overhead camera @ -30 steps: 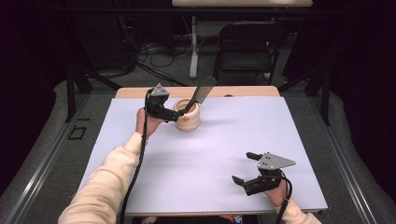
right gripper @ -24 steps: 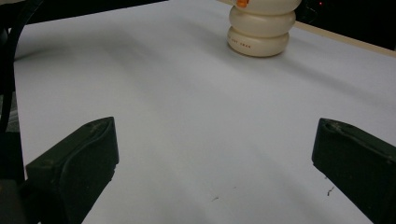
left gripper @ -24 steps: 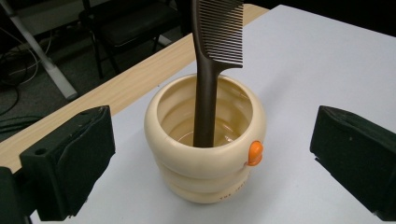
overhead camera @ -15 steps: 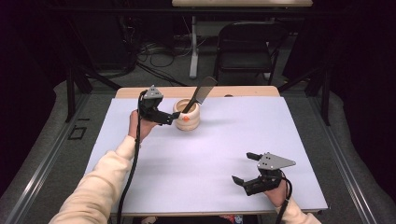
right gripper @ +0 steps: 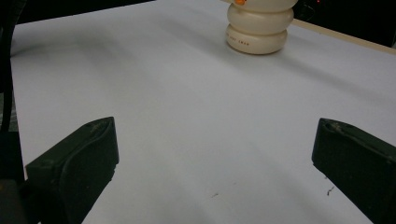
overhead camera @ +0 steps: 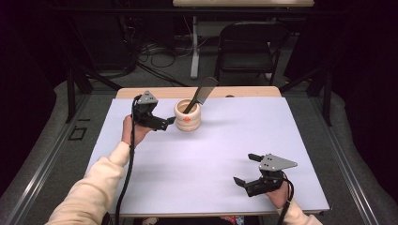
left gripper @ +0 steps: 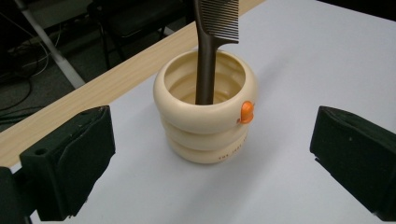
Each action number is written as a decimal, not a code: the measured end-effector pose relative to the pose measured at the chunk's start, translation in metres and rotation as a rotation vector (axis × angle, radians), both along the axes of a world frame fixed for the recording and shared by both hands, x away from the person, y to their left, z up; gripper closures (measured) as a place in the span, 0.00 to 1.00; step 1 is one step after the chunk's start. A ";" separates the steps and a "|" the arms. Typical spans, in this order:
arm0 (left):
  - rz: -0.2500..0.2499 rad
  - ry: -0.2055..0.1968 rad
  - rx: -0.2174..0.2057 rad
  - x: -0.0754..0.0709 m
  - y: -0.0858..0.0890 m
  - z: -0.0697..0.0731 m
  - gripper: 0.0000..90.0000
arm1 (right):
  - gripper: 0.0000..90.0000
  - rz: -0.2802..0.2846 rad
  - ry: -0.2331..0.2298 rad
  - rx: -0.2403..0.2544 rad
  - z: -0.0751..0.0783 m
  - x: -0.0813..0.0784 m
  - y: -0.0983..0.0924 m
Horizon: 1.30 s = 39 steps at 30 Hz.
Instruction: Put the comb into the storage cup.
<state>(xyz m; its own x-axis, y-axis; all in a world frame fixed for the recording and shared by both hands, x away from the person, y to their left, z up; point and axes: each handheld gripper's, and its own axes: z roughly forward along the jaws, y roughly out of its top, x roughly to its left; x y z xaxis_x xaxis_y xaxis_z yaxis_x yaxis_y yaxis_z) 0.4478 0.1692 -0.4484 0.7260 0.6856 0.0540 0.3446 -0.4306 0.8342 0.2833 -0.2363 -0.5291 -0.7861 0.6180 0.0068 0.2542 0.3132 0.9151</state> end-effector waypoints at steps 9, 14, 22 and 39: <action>0.006 -0.002 -0.006 -0.014 0.010 0.001 0.00 | 0.00 -0.007 0.002 0.000 0.000 0.000 0.000; 0.011 -0.003 0.003 -0.024 0.018 0.004 0.00 | 0.00 -0.008 0.004 0.000 0.000 0.001 -0.001; 0.027 -0.016 0.023 -0.045 0.032 0.011 0.00 | 0.00 -0.015 0.008 -0.002 -0.001 0.000 -0.001; 0.061 -0.034 0.008 -0.086 0.047 -0.008 0.00 | 0.00 -0.024 0.018 0.004 0.000 0.000 -0.002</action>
